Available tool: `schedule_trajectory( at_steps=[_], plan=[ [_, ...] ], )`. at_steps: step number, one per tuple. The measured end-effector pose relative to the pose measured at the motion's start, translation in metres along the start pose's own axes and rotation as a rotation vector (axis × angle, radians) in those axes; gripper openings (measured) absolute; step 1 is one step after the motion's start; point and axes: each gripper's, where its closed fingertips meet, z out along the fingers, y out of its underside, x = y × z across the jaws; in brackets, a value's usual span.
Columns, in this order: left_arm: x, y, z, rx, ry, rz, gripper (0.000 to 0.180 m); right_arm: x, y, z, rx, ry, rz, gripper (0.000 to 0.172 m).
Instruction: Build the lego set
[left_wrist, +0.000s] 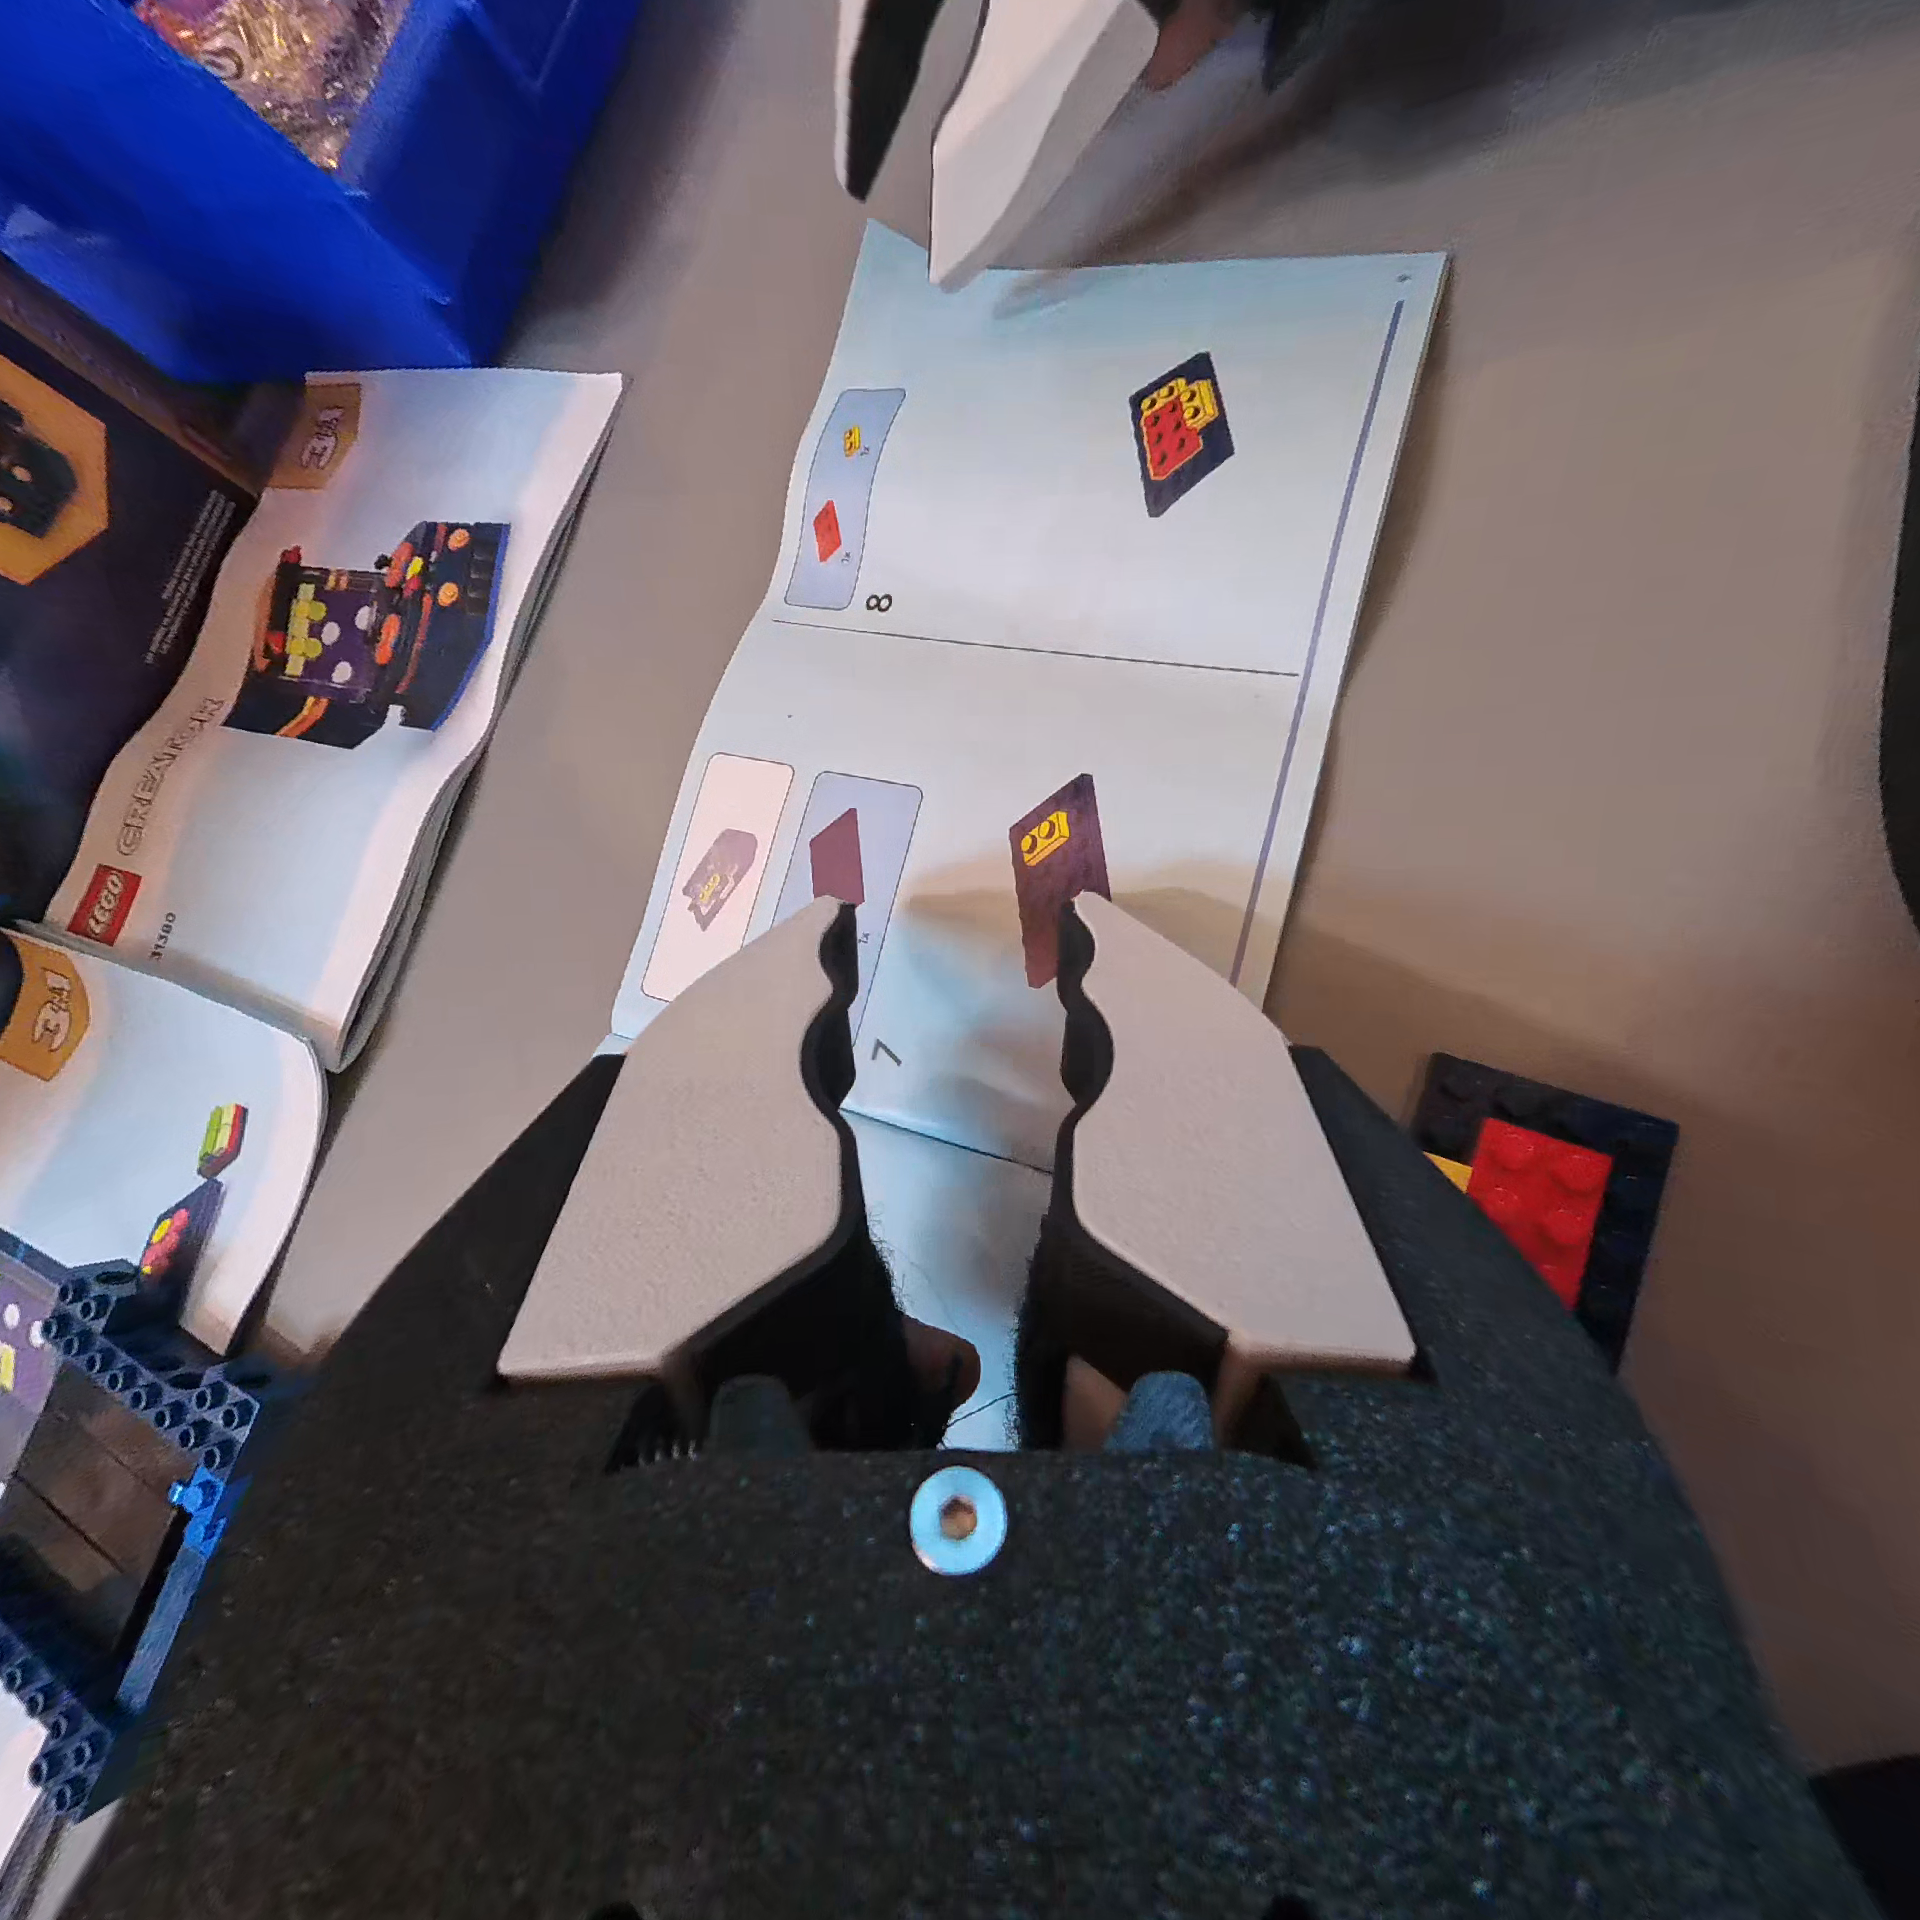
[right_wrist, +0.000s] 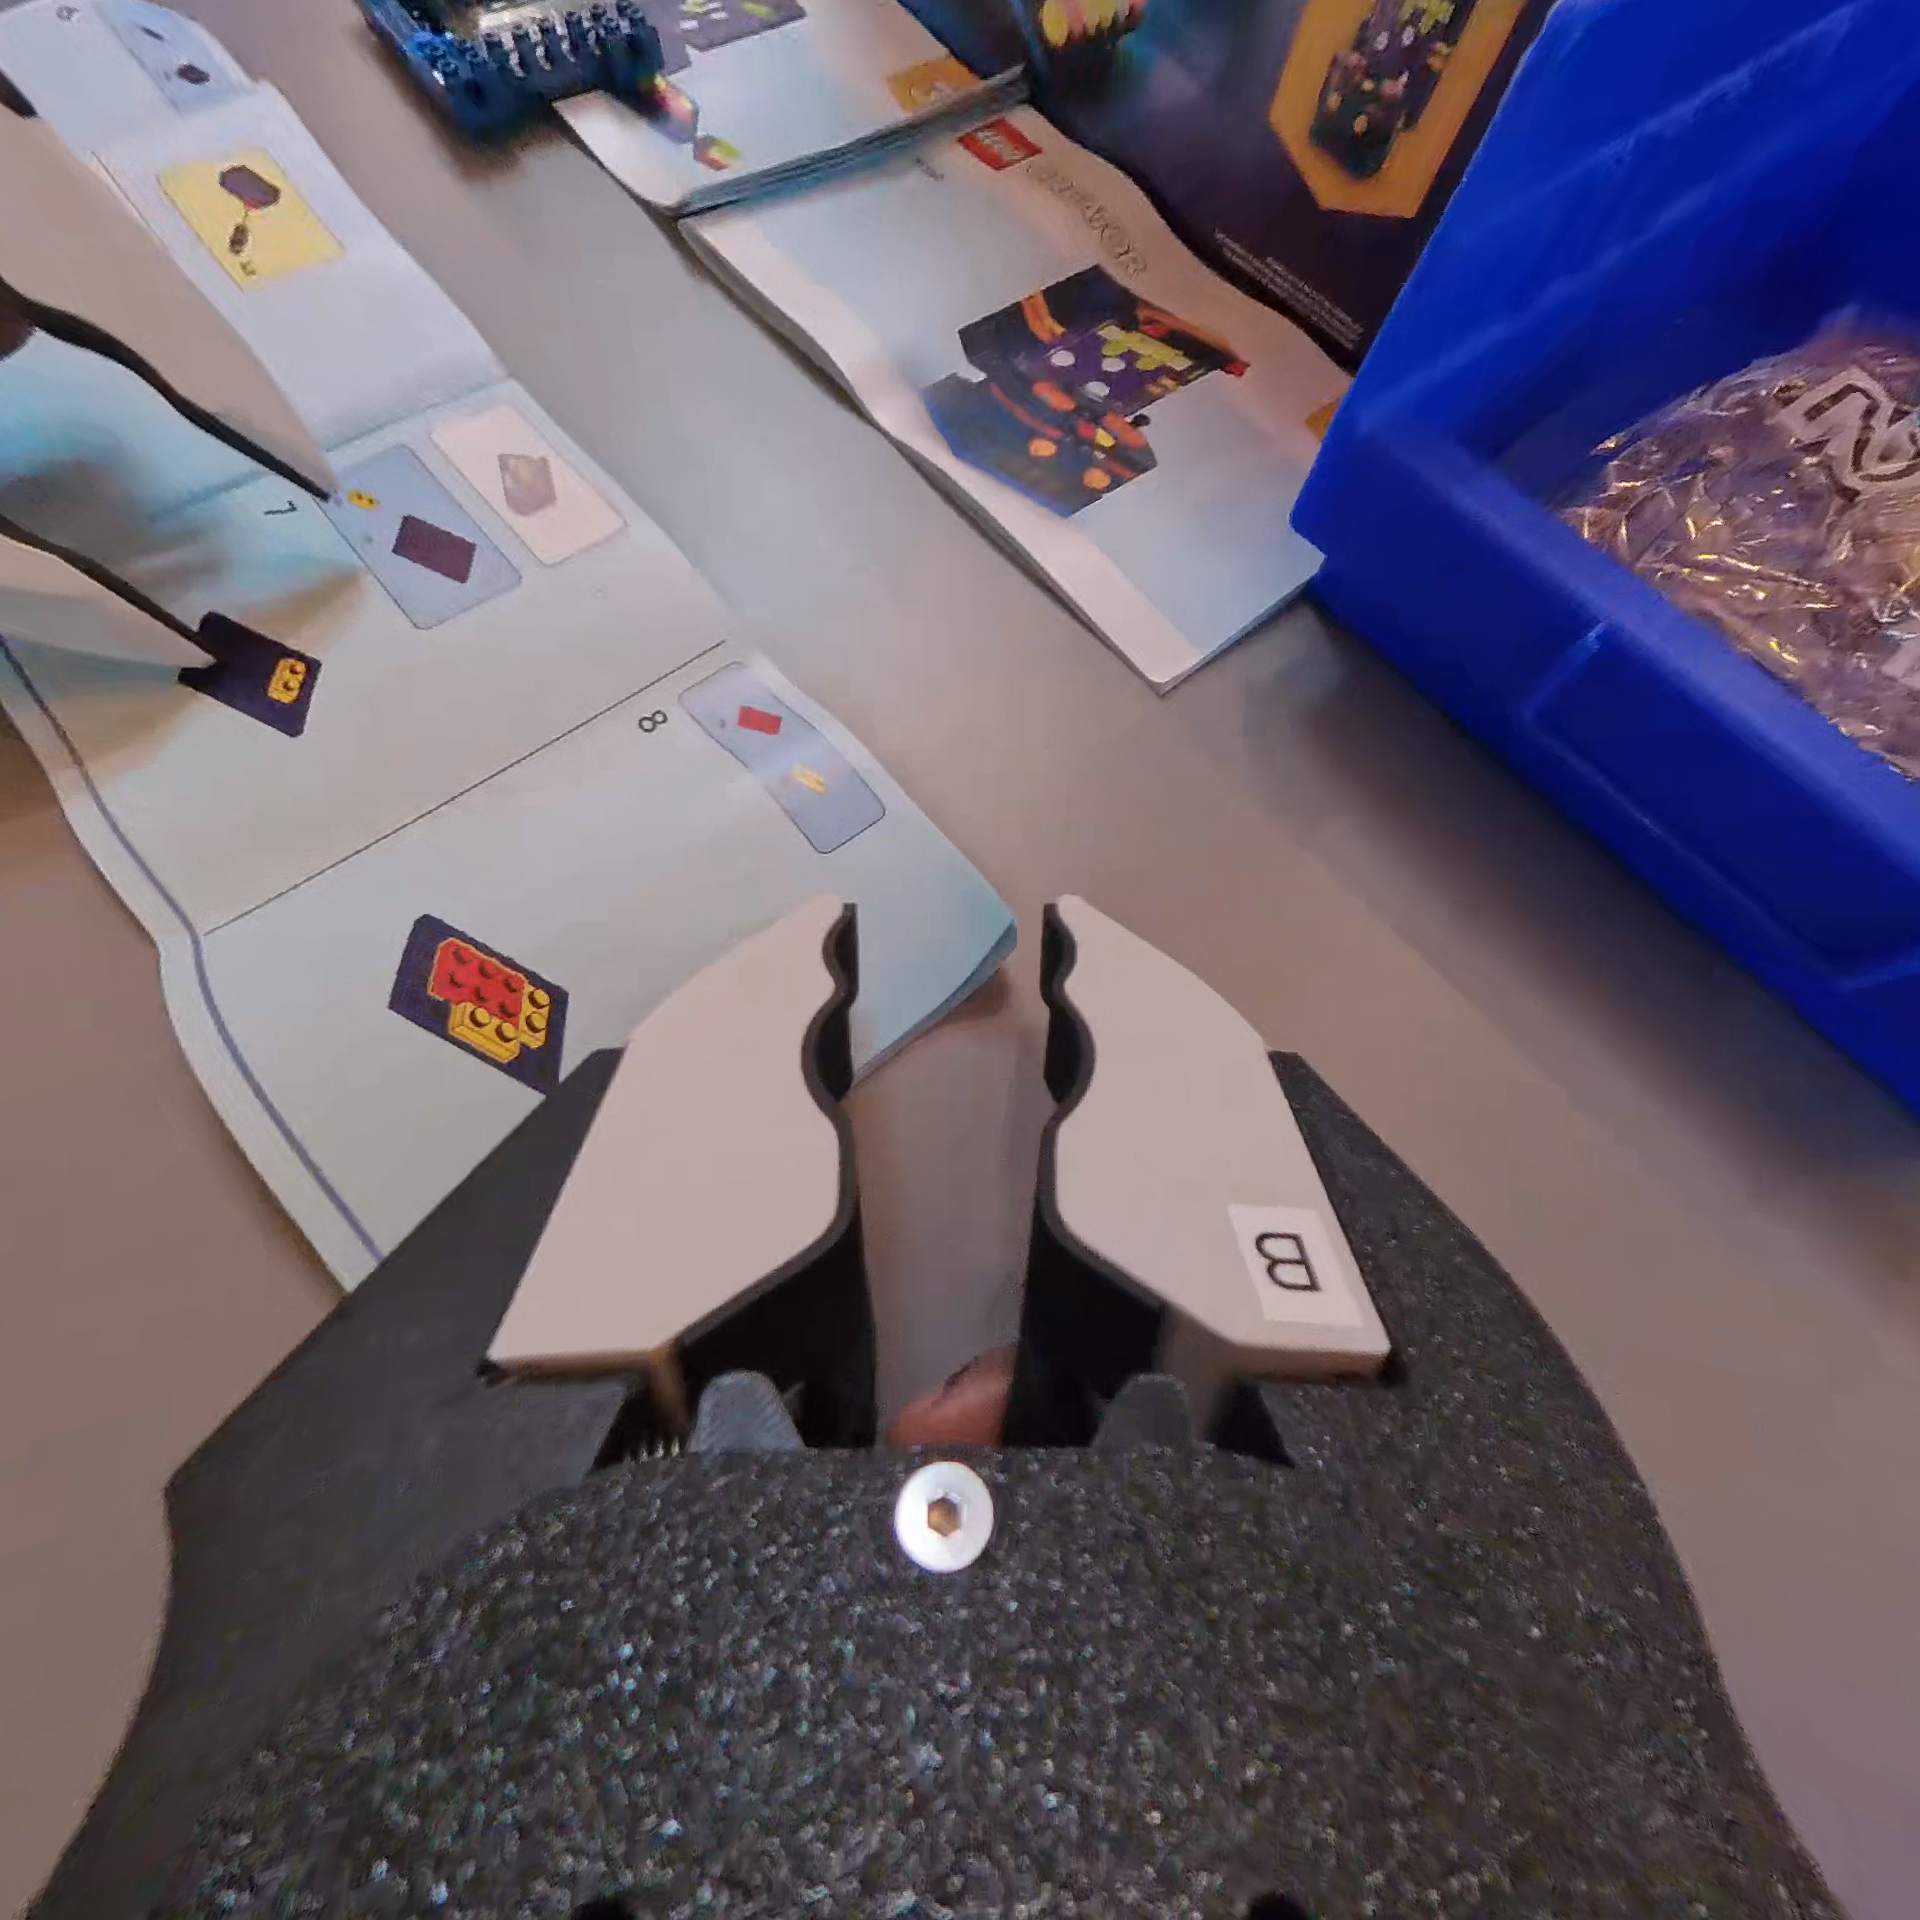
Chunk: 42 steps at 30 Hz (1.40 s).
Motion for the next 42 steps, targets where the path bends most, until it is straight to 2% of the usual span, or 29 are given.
schedule_trajectory(
  at_steps=[6,8,9,11,14,17,21,24,26,31,35,39,40,42],
  plan=[
    [0.001,0.002,0.001,0.005,0.022,-0.023,0.036,0.002,0.006,0.008,-0.043,0.048,-0.056,0.022],
    [0.001,0.002,0.001,0.005,0.021,-0.019,0.036,0.004,-0.001,0.003,-0.002,0.089,-0.113,0.003],
    [0.001,0.002,0.001,0.006,0.020,-0.022,0.037,0.003,-0.006,0.000,0.026,0.101,-0.146,0.000],
    [-0.001,0.001,0.001,0.011,0.010,-0.039,0.040,-0.002,-0.022,-0.009,0.097,0.141,-0.258,0.000],
    [-0.008,-0.007,-0.005,0.072,-0.007,-0.115,0.041,-0.020,-0.049,-0.027,0.209,0.246,-0.524,0.000],
    [-0.013,-0.040,-0.026,0.296,0.089,-0.384,0.037,-0.045,-0.079,-0.046,0.301,0.391,-0.752,0.000],
    [-0.011,-0.083,-0.062,0.605,0.458,-0.888,0.022,-0.088,-0.109,-0.060,0.346,0.562,-1.028,0.000],
    [-0.006,-0.097,-0.078,0.734,0.674,-1.133,0.015,-0.113,-0.121,-0.060,0.342,0.629,-1.144,0.000],
    [0.002,-0.097,-0.078,0.738,0.723,-1.194,0.014,-0.122,-0.126,-0.059,0.344,0.629,-1.150,0.000],
    [0.007,-0.097,-0.078,0.766,0.755,-1.198,0.014,-0.126,-0.127,-0.057,0.338,0.522,-1.012,0.000],
    [0.009,-0.091,-0.076,0.723,0.696,-1.085,0.021,-0.106,-0.118,-0.049,0.325,0.210,-0.533,0.000],
    [0.020,-0.064,-0.052,0.484,0.448,-0.760,0.032,-0.082,-0.102,-0.052,0.293,-0.130,-0.061,0.000],
    [0.023,-0.061,-0.047,0.454,0.435,-0.719,0.032,-0.082,-0.098,-0.052,0.283,-0.208,0.022,0.000],
    [0.032,-0.065,-0.043,0.444,0.504,-0.731,0.033,-0.092,-0.090,-0.052,0.262,-0.390,0.151,0.000]
  ],
)
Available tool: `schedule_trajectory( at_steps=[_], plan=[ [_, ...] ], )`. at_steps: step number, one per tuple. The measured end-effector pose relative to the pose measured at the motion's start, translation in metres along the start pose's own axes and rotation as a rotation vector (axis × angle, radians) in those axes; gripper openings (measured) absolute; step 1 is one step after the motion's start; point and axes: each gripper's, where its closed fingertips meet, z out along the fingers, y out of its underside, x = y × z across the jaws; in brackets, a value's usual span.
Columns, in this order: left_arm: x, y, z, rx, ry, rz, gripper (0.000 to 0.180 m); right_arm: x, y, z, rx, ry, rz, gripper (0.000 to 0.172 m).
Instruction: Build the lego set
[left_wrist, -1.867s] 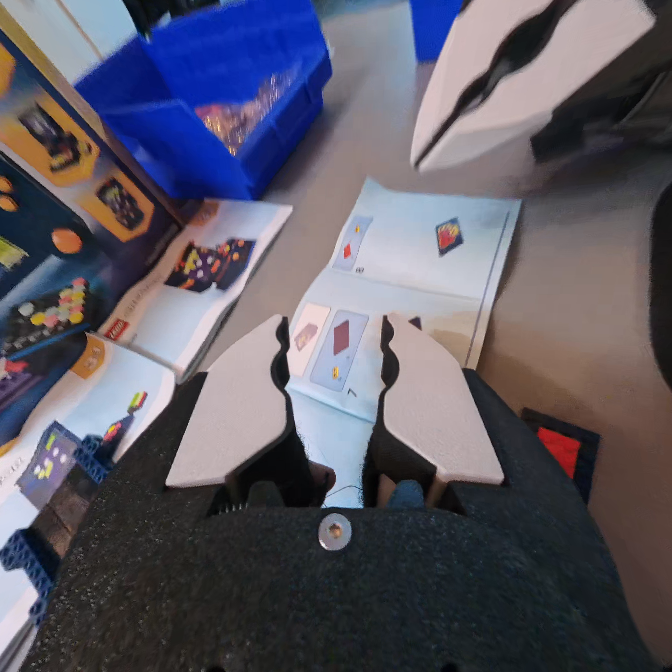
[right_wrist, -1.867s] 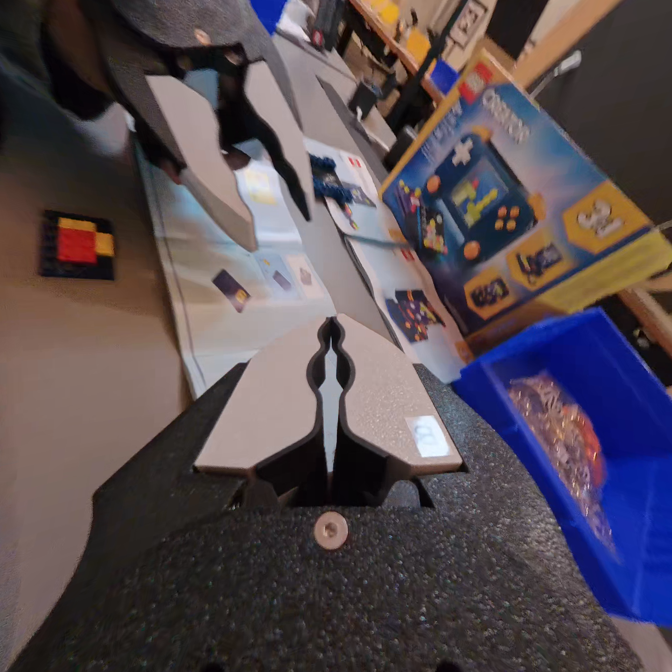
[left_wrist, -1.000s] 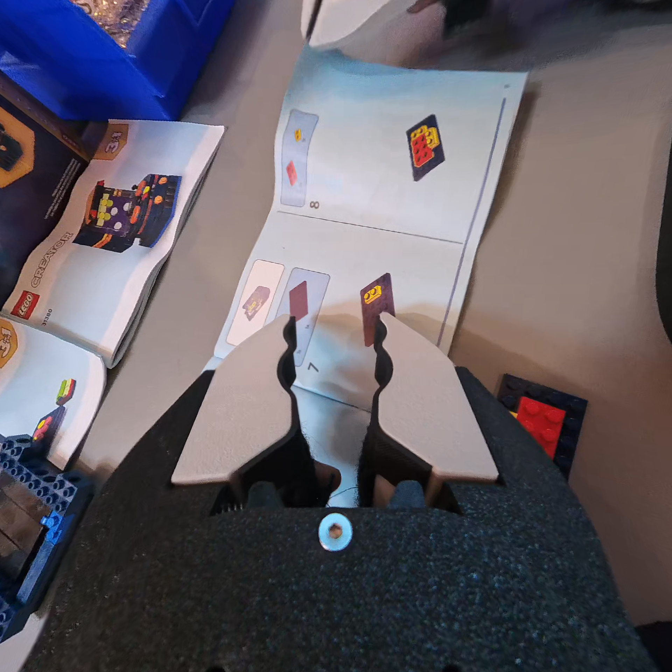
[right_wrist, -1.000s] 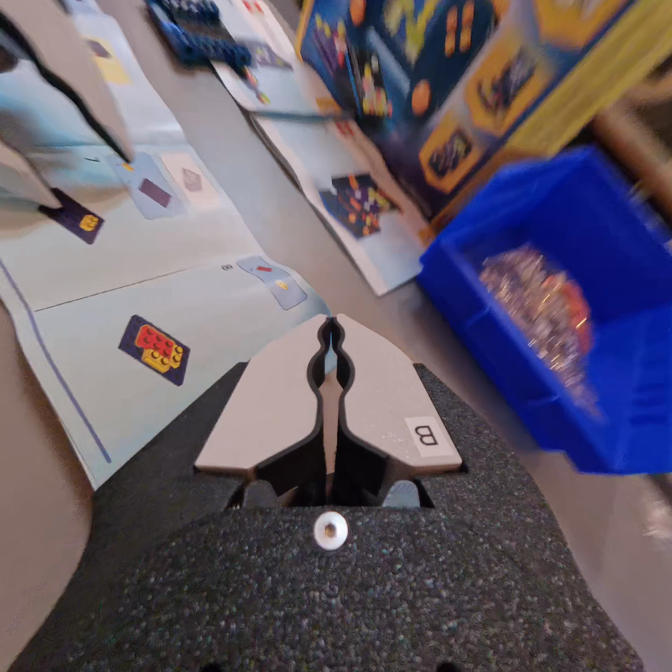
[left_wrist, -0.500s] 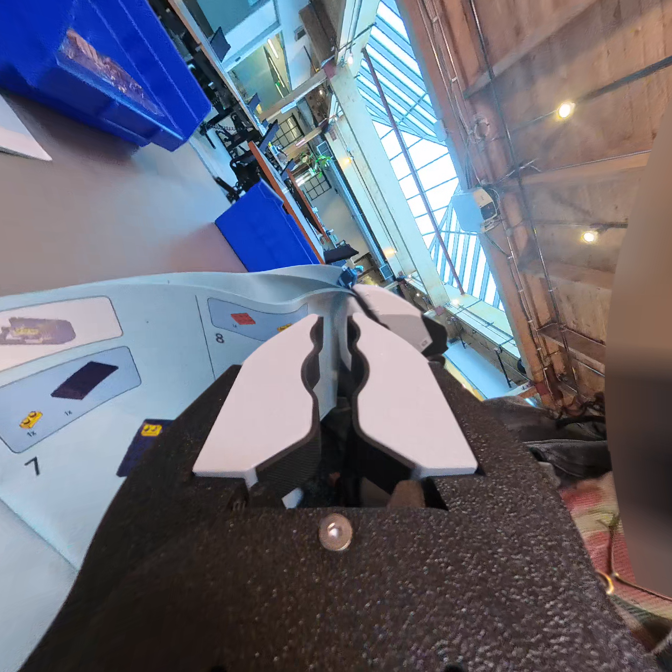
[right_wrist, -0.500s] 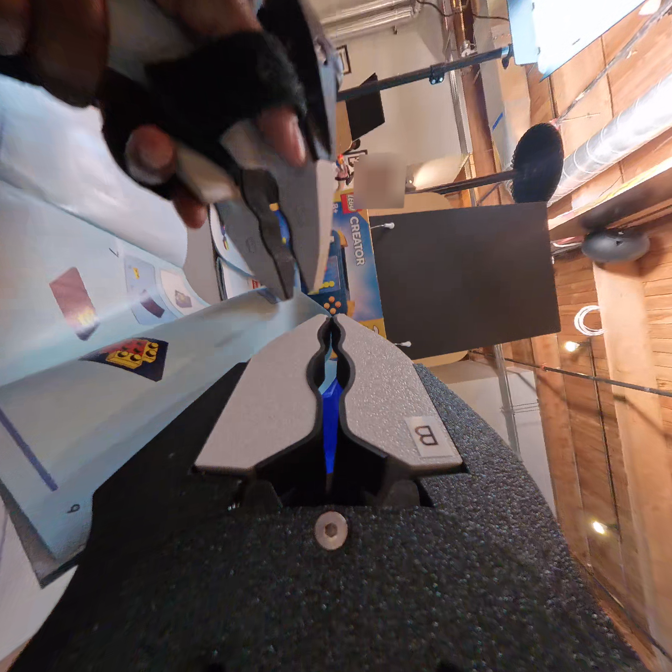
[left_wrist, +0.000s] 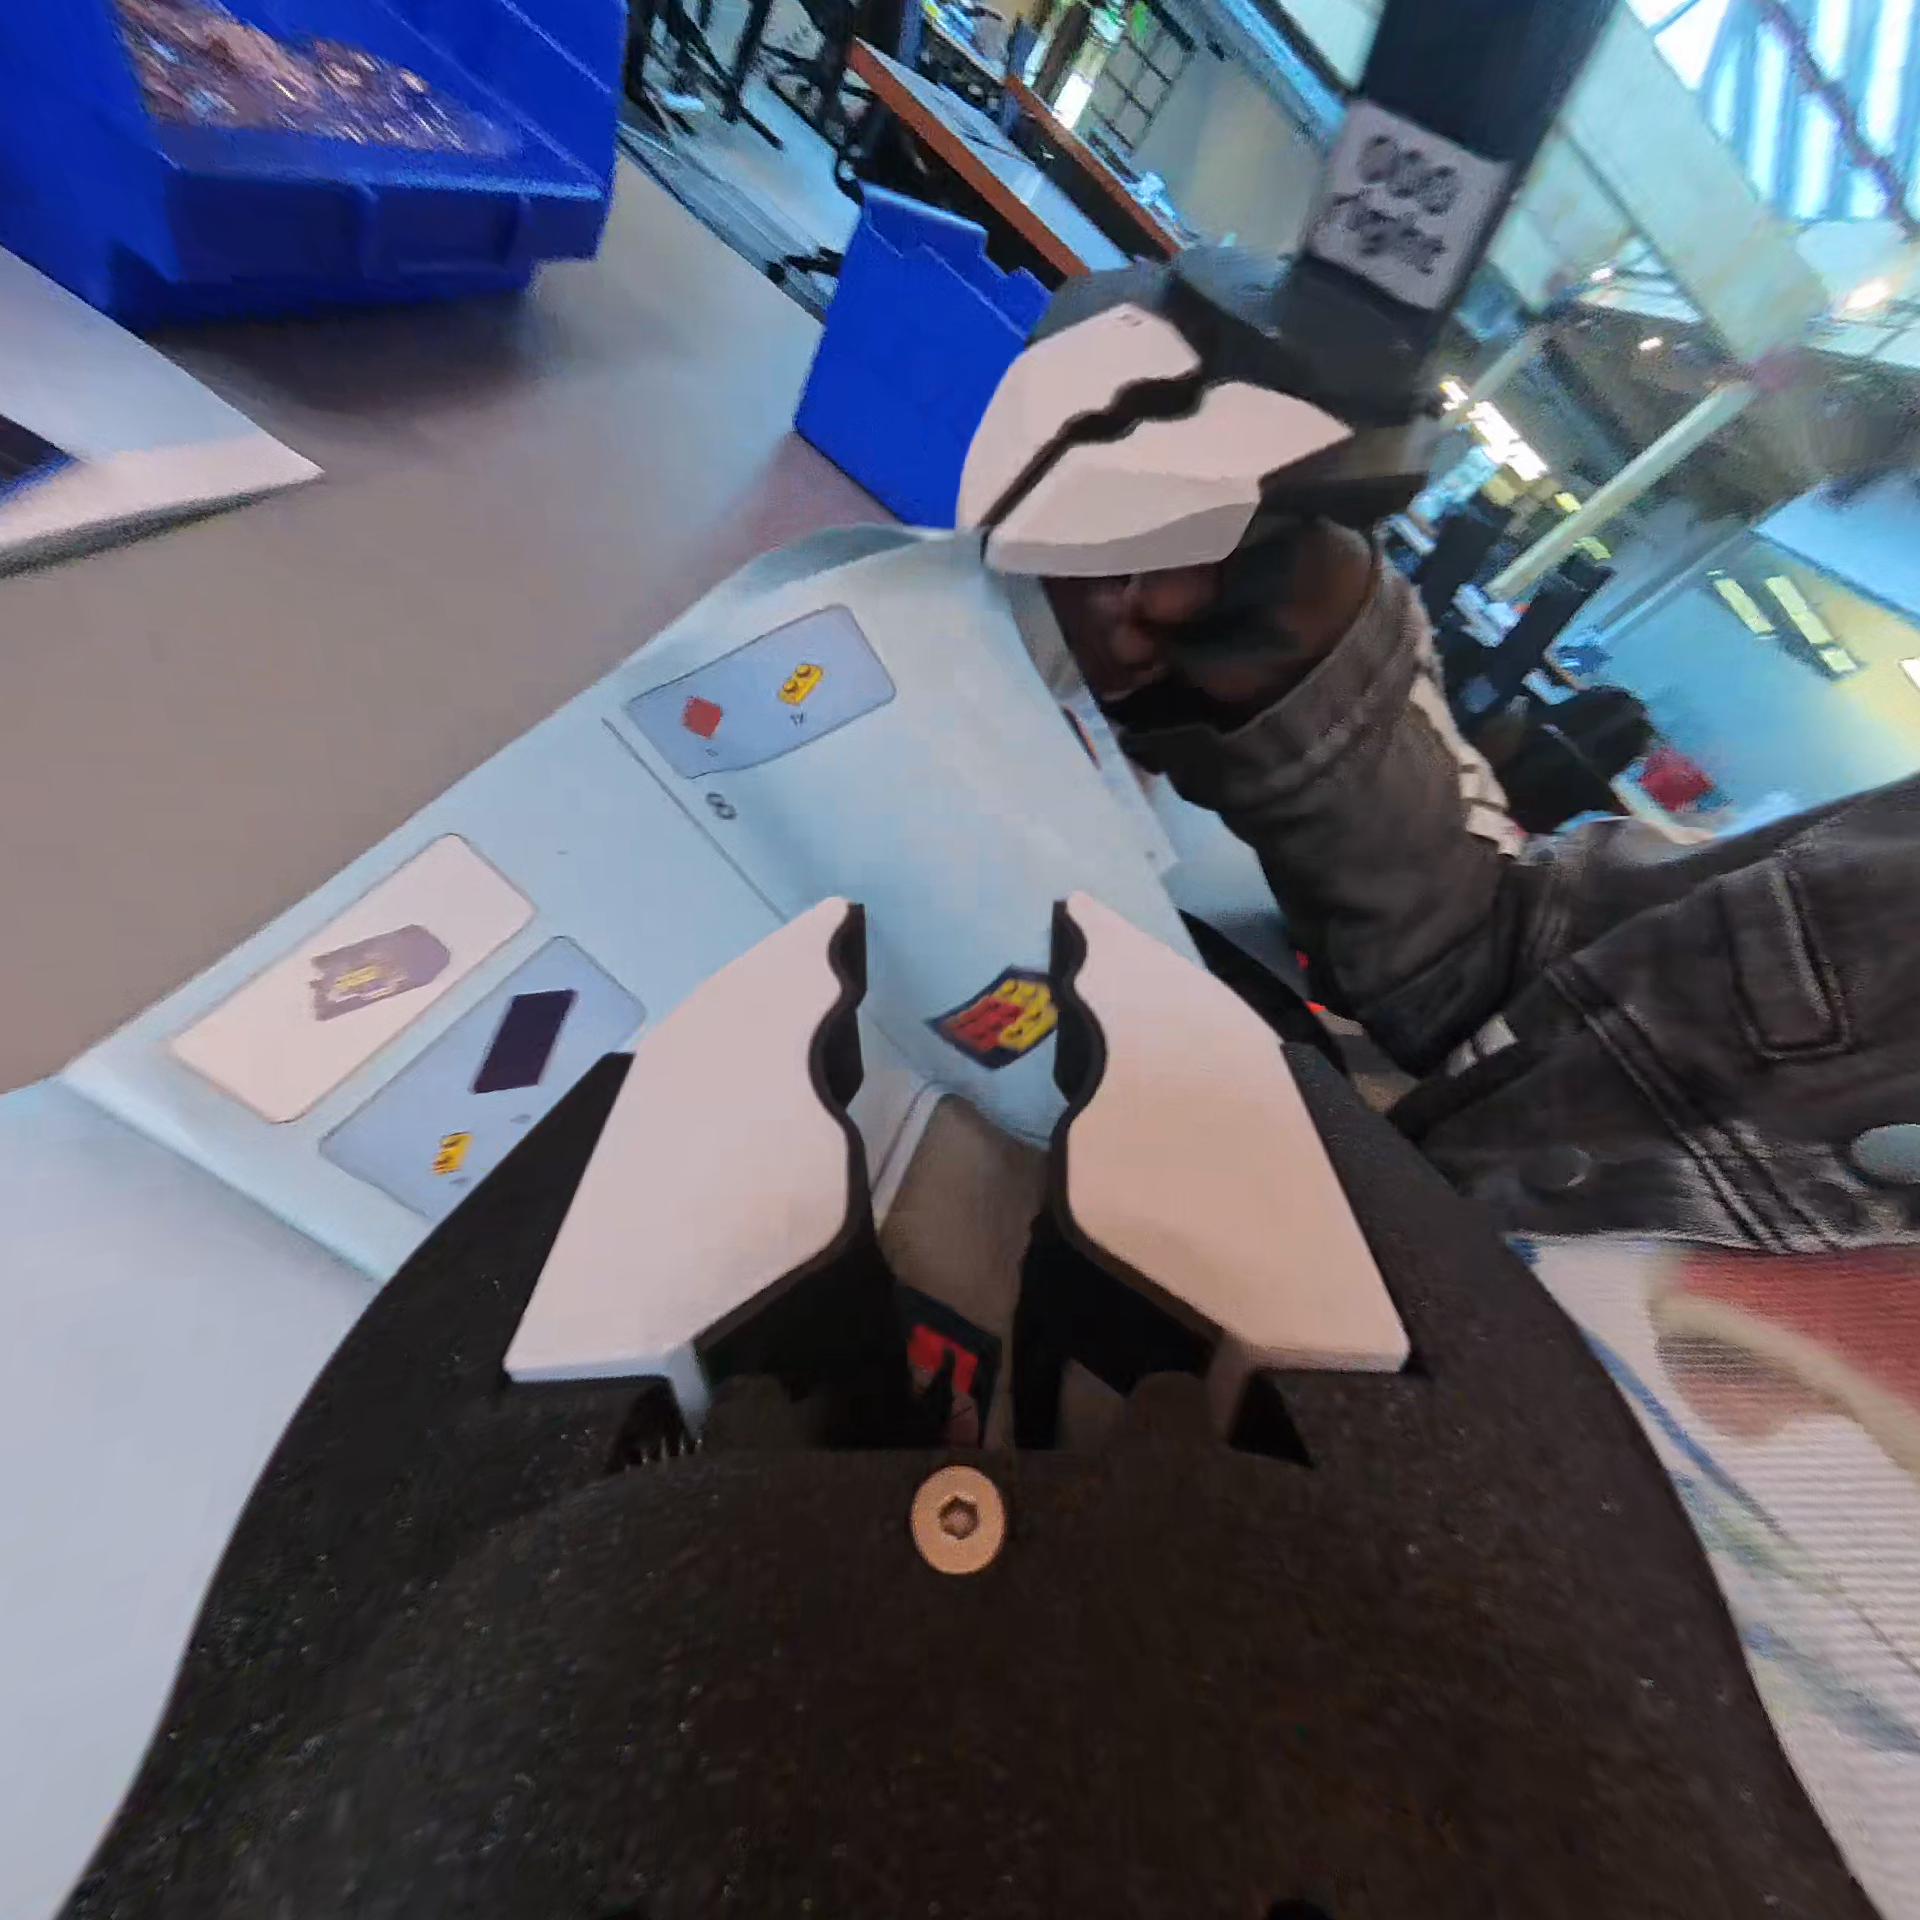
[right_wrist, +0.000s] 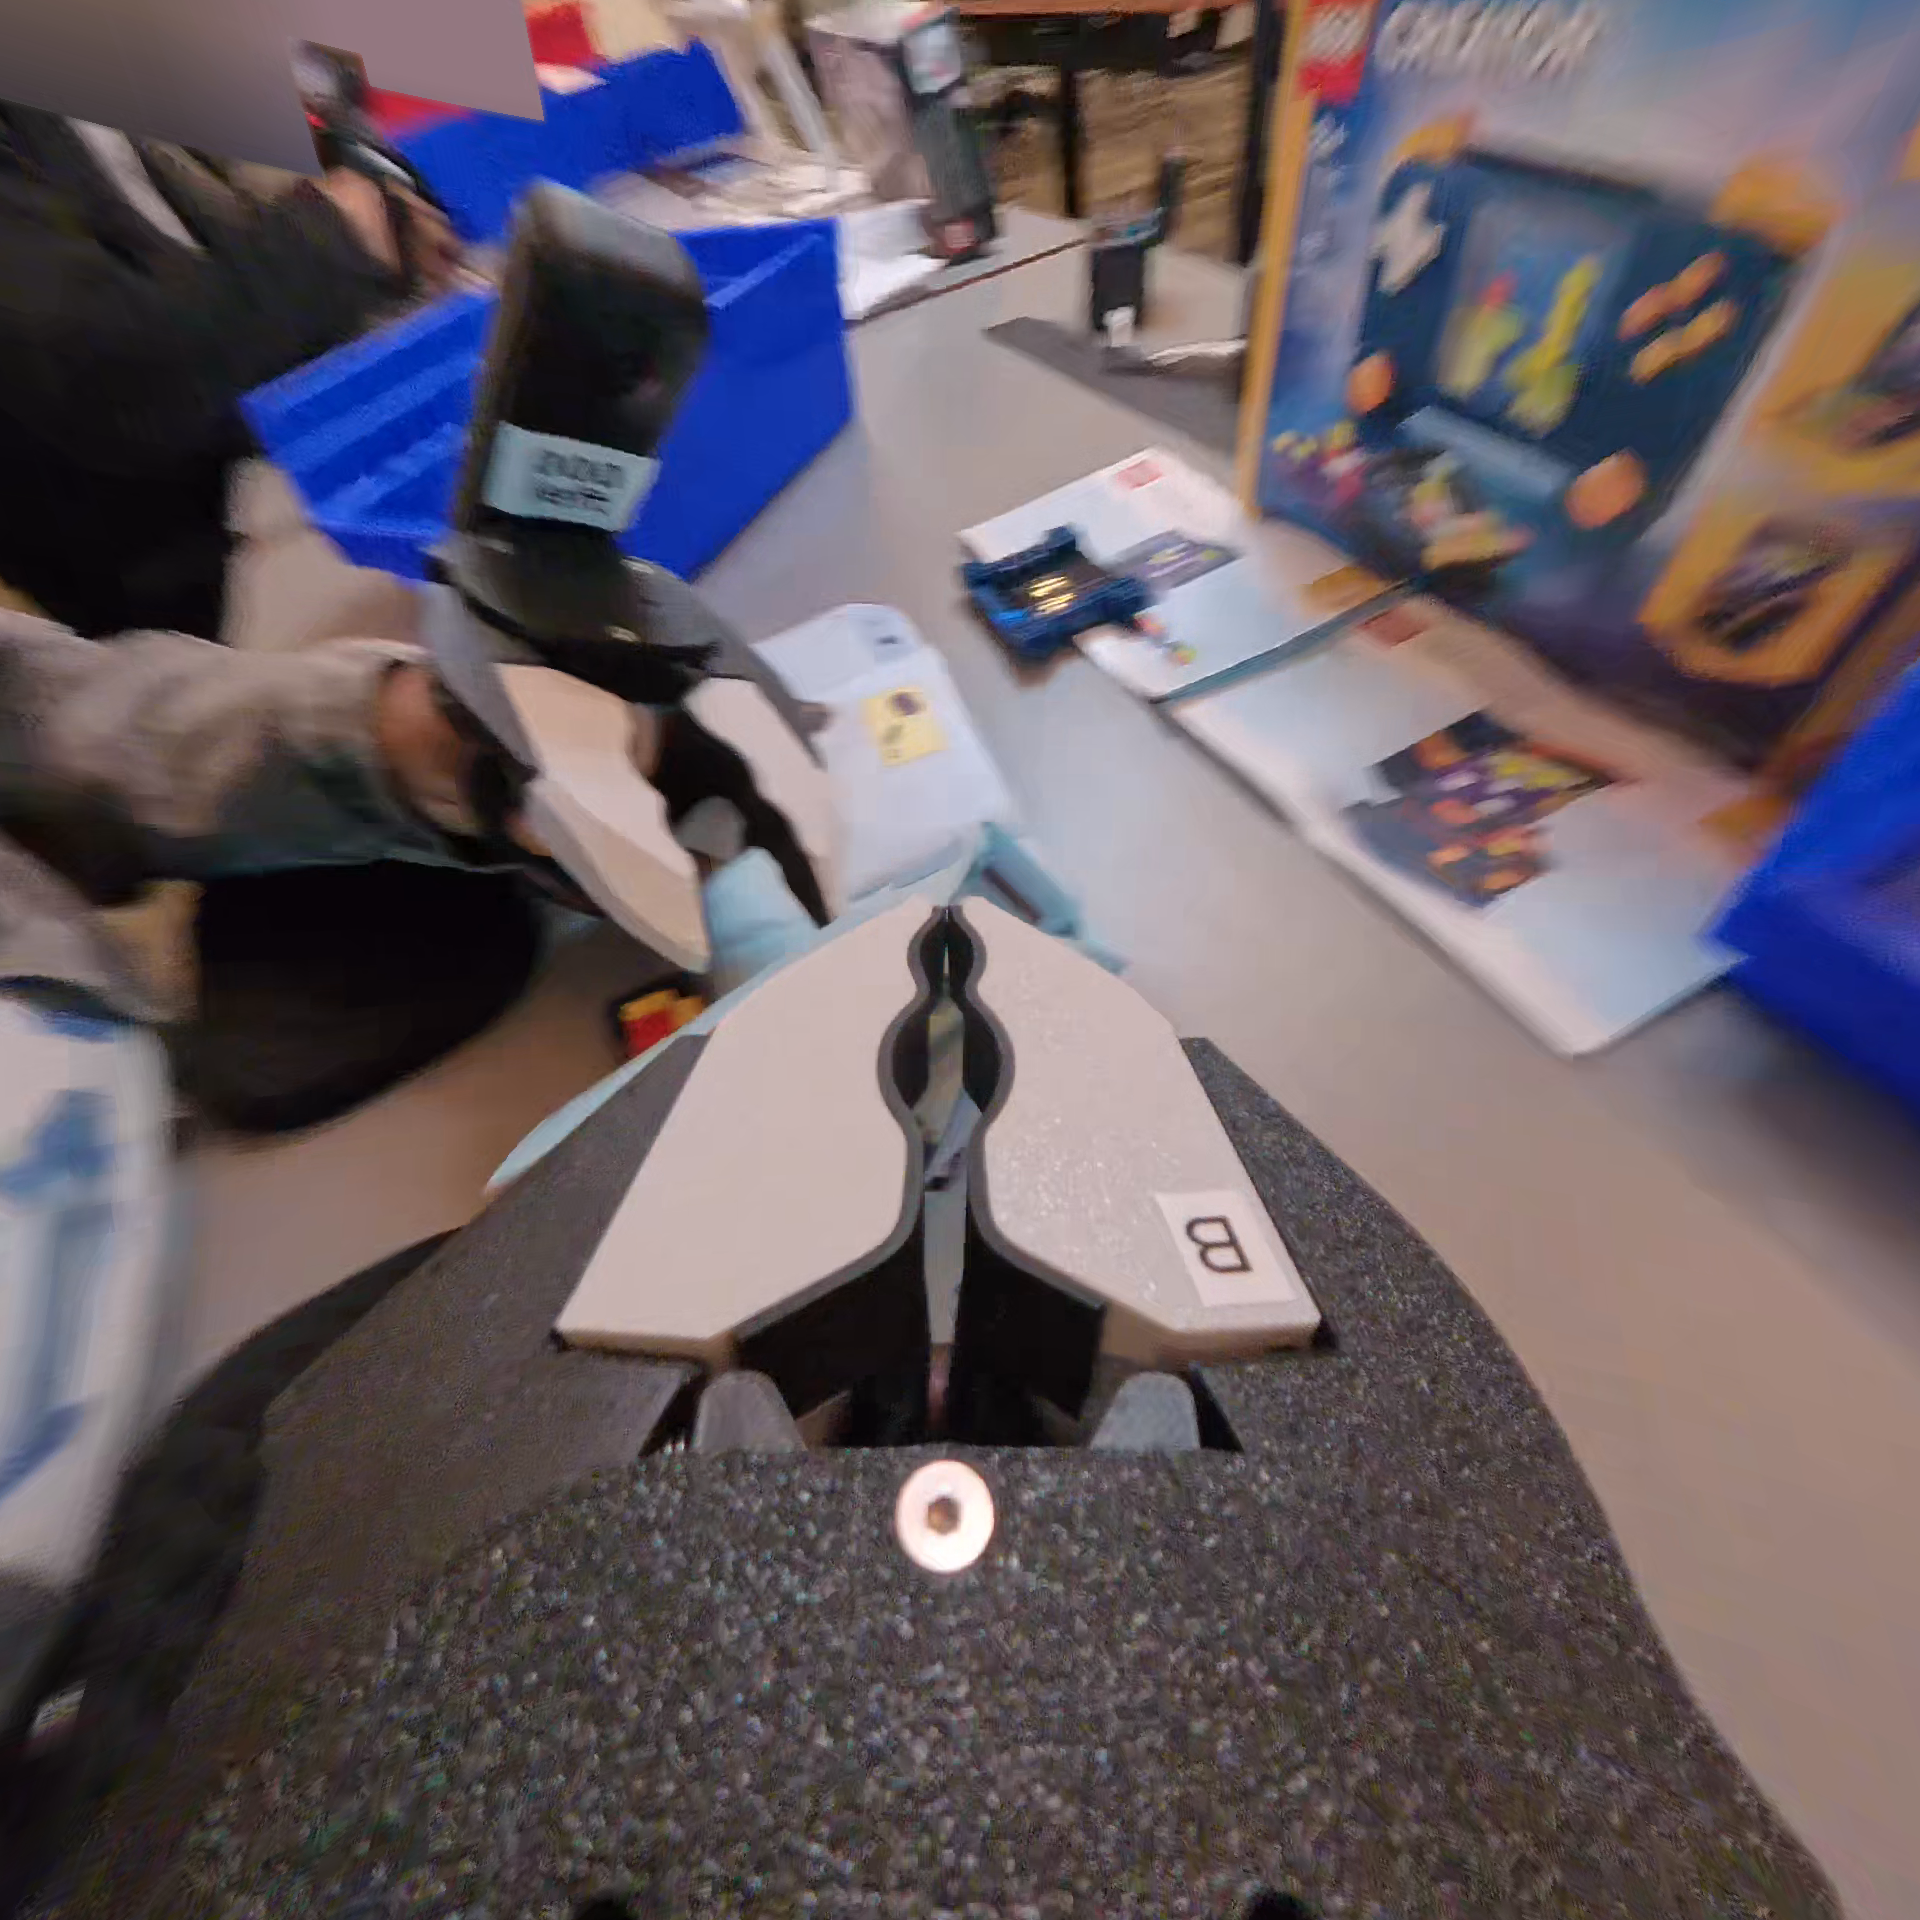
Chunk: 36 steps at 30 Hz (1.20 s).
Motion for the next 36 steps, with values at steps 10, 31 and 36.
schedule_trajectory(
  at_steps=[10,31,36],
  plan=[
    [0.007,-0.005,-0.007,0.050,0.153,-0.158,0.042,-0.049,0.037,0.025,-0.101,-0.329,0.131,0.036],
    [0.013,-0.028,-0.035,0.188,0.284,-0.188,0.012,-0.064,0.005,0.045,0.099,-0.419,0.184,0.012],
    [0.011,-0.029,-0.036,0.195,0.282,-0.199,0.012,-0.059,0.003,0.041,0.114,-0.389,0.179,0.000]
  ],
)
